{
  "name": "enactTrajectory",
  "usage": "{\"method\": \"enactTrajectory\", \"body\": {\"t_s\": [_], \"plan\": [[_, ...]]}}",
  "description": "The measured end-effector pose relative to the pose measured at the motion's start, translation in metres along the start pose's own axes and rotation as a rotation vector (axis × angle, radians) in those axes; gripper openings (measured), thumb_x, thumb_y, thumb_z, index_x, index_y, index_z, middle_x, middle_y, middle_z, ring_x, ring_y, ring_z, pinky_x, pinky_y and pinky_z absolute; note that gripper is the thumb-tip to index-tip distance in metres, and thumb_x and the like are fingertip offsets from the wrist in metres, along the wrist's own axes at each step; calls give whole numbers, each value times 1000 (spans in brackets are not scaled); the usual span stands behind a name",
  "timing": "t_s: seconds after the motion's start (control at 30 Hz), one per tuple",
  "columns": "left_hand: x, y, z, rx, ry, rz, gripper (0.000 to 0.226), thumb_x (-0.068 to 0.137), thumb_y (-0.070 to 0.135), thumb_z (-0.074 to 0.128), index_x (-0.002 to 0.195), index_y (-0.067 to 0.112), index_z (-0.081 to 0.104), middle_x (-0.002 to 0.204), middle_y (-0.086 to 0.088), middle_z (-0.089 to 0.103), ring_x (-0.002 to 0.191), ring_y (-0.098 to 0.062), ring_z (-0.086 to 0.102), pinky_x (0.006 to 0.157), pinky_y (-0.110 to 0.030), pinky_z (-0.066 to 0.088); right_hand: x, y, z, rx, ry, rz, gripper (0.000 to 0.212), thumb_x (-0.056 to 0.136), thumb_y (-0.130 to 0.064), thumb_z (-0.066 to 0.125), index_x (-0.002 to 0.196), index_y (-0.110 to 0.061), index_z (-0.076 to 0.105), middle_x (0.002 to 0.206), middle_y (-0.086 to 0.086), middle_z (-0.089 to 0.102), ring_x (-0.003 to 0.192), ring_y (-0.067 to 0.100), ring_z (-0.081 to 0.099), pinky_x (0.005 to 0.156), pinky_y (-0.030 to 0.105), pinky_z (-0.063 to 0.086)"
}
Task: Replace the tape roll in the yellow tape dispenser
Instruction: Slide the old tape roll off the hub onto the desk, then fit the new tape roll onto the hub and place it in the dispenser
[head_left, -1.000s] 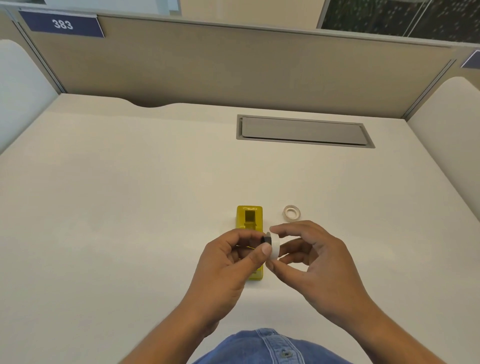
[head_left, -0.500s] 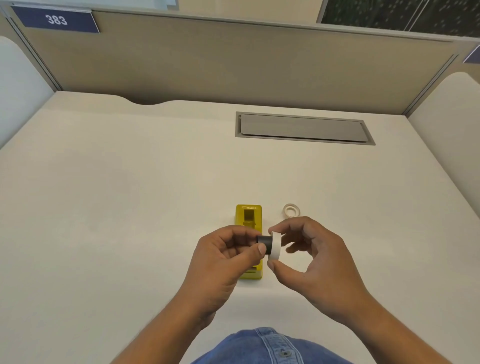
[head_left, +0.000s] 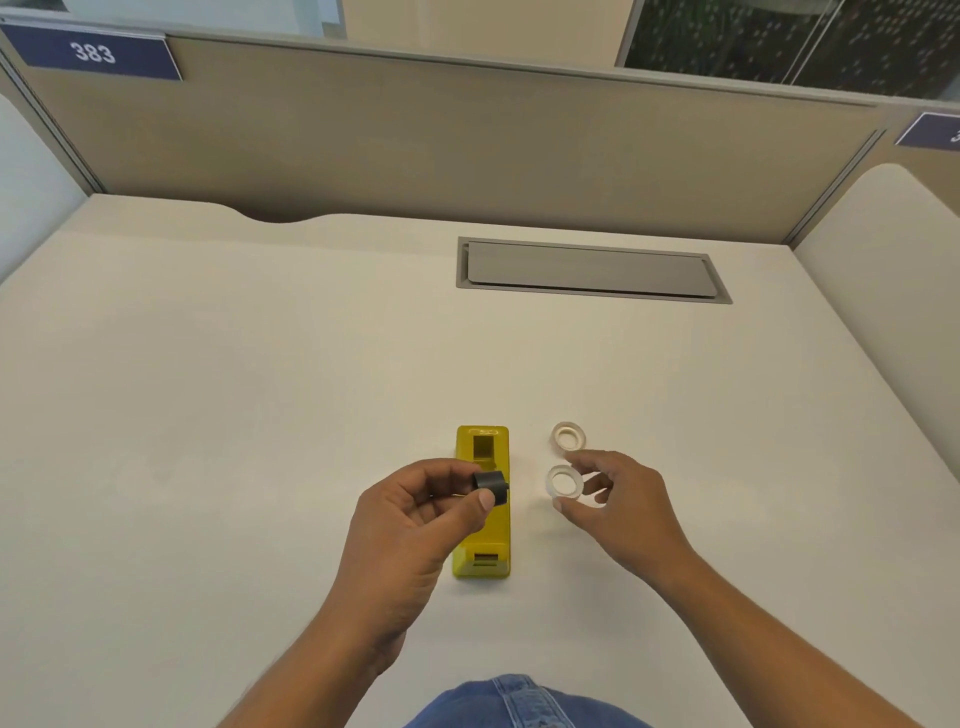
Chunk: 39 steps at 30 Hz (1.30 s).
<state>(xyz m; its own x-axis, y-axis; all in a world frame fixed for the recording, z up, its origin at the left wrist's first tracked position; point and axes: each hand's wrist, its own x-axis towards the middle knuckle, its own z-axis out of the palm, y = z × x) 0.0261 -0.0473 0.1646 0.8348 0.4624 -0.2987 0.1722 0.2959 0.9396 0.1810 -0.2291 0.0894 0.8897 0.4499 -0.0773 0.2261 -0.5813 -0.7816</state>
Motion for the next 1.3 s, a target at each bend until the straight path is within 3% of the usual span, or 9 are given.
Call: {"method": "enactTrajectory", "body": {"t_s": [0.07,0.2,0.37,0.53,0.67,0.83,0.93,1.1,1.3], "plan": [[0,-2,0,1,5,-13,20,75,10,78,94,19,76,93,-6,79,88,-20,74,78,-29,60,6,12,6,-53,-4,22,44,67,-20,86,107,-25,67,93,-13,68,76,0,62,68,20,47],[2,-4,1,10,4,-23,20,76,9,77,94,18,76,93,-5,79,87,-19,74,78,-27,60,14,26,16,-115,18,59,41,69,-26,83,106,-28,65,92,-17,67,79,-3,61,66,12,43],[5,-3,0,8,7,-21,32,63,27,80,94,19,76,93,-5,79,88,-19,74,78,-28,59,15,36,21,-155,0,71,45,70,-27,80,112,-25,64,98,-13,67,84,7,62,80,30,53],[8,-4,0,12,20,-37,36,59,32,79,93,21,76,93,-4,79,87,-19,74,83,-35,56,15,43,22,-169,-33,70,51,70,-25,81,117,-21,62,107,-8,66,89,7,58,84,27,50],[11,-5,2,21,26,-49,41,57,36,79,95,20,76,93,-4,79,87,-20,74,83,-37,56,18,40,16,-164,-76,65,62,64,-38,84,119,-26,58,104,-10,60,83,1,54,76,20,43],[15,-7,2,33,30,-58,45,56,38,78,96,19,76,93,-3,79,86,-20,74,82,-36,56,32,37,8,-232,-3,47,51,71,-43,77,116,-27,59,96,-10,55,74,2,49,70,22,39],[18,-9,2,44,25,-65,44,57,37,77,97,18,75,93,-4,79,86,-21,74,82,-37,56,48,36,3,-258,-8,23,53,71,-34,80,118,-25,58,105,-6,56,76,5,50,73,24,41],[22,-14,-1,58,24,-68,29,69,27,77,96,18,75,93,-4,79,86,-20,74,75,-29,60,71,35,2,-303,-110,54,67,72,-31,79,132,-22,51,126,-1,49,101,20,58,88,36,48],[26,-17,-4,75,43,-83,15,83,10,71,96,18,74,92,-4,79,85,-21,75,73,-27,60,83,39,10,-331,-152,50,65,71,-29,74,132,-27,52,123,-3,49,106,17,57,88,33,48]]}}
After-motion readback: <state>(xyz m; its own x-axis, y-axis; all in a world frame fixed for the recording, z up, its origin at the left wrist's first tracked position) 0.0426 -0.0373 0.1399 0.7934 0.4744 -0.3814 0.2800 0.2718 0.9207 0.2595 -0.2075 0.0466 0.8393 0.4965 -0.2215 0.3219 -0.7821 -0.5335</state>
